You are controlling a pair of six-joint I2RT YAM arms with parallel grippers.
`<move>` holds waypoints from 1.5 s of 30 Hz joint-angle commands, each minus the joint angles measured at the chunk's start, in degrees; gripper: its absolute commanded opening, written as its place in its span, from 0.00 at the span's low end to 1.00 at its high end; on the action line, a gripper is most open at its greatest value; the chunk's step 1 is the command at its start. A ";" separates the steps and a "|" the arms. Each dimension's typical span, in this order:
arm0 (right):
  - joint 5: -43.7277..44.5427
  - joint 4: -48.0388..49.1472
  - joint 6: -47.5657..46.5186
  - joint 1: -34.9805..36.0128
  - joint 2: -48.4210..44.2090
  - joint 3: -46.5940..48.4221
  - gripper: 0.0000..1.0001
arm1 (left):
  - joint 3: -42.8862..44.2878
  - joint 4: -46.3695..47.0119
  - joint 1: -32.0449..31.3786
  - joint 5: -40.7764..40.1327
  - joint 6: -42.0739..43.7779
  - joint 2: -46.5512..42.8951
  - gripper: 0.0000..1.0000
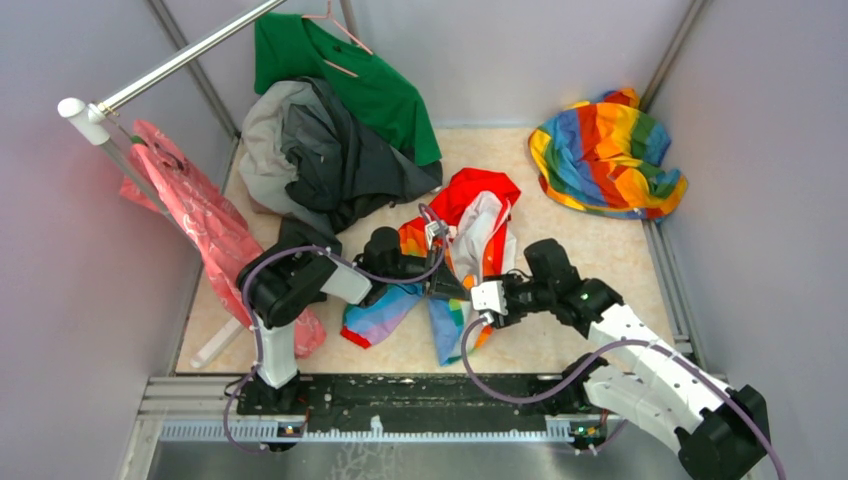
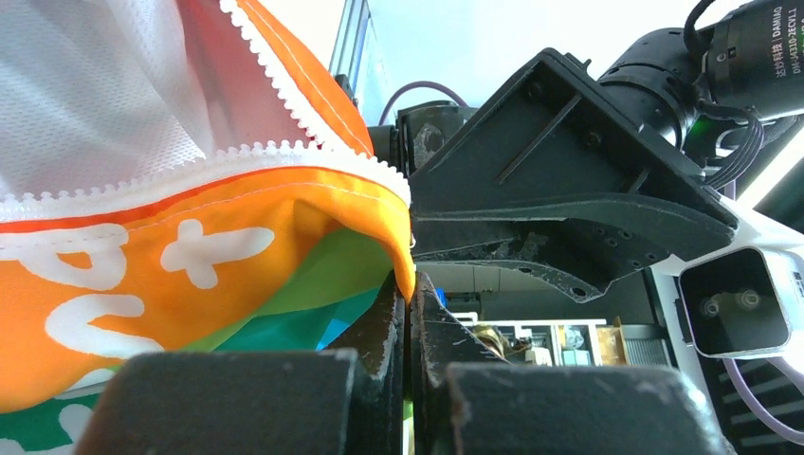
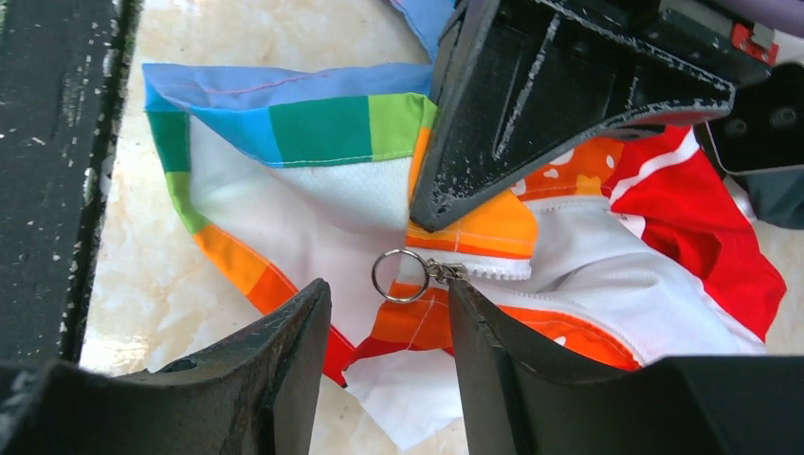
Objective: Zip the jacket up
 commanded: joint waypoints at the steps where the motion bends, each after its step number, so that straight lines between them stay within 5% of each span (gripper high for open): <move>1: 2.87 3.91 2.66 -0.41 -0.88 -0.84 0.51 | -0.80 4.20 0.33 -2.12 -1.50 -0.08 0.00; 22: 3.92 10.97 8.72 1.25 2.08 -2.12 0.48 | 0.34 5.82 -0.34 -4.49 -3.92 0.68 0.00; 36: 4.97 11.90 10.71 1.36 2.07 -1.90 0.40 | 0.83 1.81 -0.82 -4.18 -0.71 0.71 0.00; 45: 3.11 8.16 8.36 0.77 1.42 -1.18 0.43 | -0.76 -5.66 1.22 -3.24 6.37 -1.39 0.00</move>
